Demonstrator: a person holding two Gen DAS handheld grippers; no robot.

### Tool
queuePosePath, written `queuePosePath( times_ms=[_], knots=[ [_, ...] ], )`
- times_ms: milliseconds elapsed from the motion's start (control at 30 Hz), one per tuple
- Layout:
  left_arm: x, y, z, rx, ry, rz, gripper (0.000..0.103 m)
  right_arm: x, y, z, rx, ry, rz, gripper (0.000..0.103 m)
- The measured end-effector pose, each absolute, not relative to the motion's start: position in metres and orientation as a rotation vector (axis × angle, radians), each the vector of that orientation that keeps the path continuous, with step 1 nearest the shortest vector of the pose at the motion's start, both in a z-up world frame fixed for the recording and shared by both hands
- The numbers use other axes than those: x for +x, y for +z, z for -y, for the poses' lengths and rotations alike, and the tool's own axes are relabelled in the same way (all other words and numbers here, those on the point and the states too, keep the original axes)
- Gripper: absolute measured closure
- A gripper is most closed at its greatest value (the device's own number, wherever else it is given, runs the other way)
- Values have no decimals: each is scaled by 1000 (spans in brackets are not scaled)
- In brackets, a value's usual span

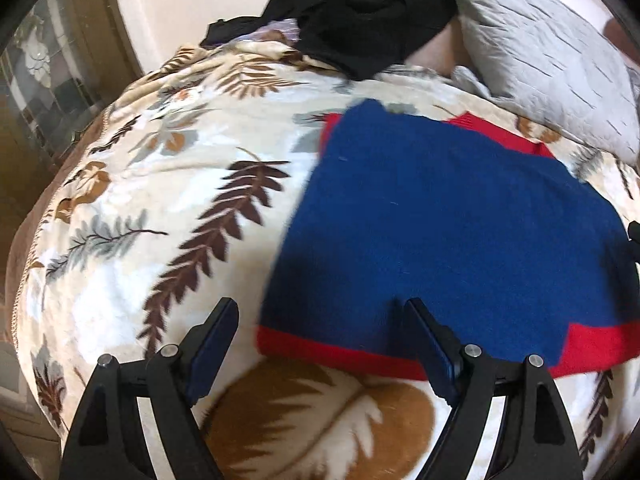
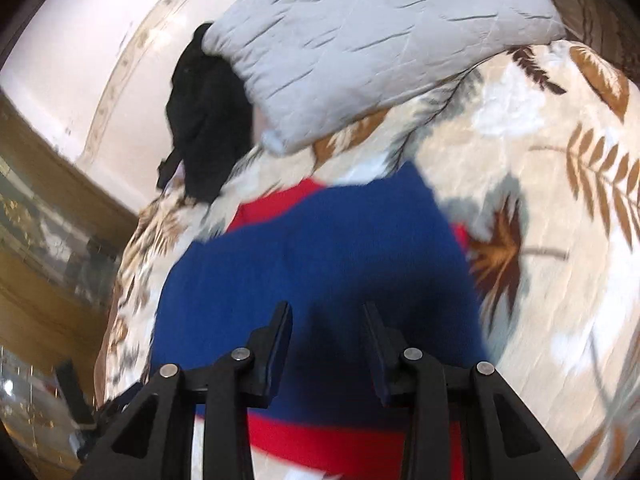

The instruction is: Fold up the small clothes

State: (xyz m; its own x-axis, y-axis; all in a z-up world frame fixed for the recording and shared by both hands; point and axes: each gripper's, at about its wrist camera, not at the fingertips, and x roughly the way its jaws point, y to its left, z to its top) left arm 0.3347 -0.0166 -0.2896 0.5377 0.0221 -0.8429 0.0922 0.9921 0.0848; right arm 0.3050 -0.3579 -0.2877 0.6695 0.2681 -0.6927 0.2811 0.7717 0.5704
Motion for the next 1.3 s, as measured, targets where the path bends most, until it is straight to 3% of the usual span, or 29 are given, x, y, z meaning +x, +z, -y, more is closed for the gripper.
queuePosePath(
  times_ms=[267, 367, 500, 567, 700, 800, 933, 1300],
  knots=[
    [347, -305, 10, 147, -24, -1061, 18, 354, -322, 384, 694, -81, -911, 65],
    [346, -298, 8, 133, -28, -1036, 18, 350, -311, 379, 666, -85, -910, 65],
    [344, -295, 5, 129, -29, -1020, 18, 335, -292, 369, 650, -34, -859, 61],
    [344, -304, 9, 149, -29, -1062, 18, 333, -301, 358, 657, -2, -927, 52],
    [335, -294, 6, 121, -66, -1039, 18, 324, -300, 350, 651, -1, -954, 51],
    [327, -292, -3, 17, -129, -1081, 18, 303, -292, 355, 813, 83, -927, 43],
    [315, -303, -17, -230, -241, -1214, 18, 270, -297, 350, 969, 167, -949, 43],
    [309, -311, -32, -661, -380, -1242, 19, 204, -349, 355, 1283, 33, -991, 39]
  ],
)
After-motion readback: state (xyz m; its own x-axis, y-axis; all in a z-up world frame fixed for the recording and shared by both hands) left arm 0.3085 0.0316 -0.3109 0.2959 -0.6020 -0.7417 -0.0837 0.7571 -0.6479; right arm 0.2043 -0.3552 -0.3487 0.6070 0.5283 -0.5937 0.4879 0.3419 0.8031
